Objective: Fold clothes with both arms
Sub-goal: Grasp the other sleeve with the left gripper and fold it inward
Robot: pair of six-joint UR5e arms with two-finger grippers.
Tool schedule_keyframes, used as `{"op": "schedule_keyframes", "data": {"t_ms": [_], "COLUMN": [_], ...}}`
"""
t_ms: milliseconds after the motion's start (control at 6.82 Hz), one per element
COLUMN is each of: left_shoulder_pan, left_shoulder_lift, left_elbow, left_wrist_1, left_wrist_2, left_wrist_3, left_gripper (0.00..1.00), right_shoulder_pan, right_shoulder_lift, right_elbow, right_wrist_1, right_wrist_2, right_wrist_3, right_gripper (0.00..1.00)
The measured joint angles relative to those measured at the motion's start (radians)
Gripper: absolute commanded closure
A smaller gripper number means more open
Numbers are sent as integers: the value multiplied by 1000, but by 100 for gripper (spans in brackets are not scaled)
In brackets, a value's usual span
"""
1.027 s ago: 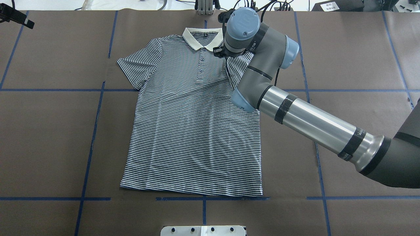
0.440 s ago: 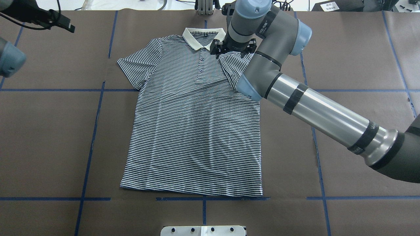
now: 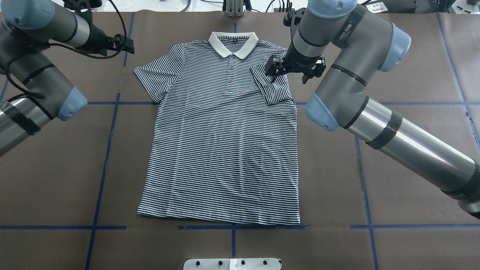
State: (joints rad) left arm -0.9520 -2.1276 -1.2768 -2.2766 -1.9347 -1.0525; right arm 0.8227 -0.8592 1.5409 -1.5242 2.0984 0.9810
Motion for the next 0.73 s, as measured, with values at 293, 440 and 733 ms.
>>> {"op": "schedule_keyframes", "data": {"t_ms": [293, 440, 733], "left_shoulder_pan": [70, 84, 98], "left_shoulder_lift": [-30, -42, -71], "left_elbow": [115, 156, 219], "left_wrist_1": [-54, -72, -101], "left_wrist_2": [139, 160, 170], "left_wrist_3": [-85, -95, -101], "left_gripper": [1, 1, 6], "right_shoulder_pan": [-2, -3, -5], "right_shoulder_lift": [-33, -31, -23], "right_elbow": [39, 41, 41], "right_wrist_1": [-4, -3, -2], "right_wrist_2": [-2, -3, -4], "right_wrist_3": [36, 58, 75], "right_gripper": [0, 0, 0]}}
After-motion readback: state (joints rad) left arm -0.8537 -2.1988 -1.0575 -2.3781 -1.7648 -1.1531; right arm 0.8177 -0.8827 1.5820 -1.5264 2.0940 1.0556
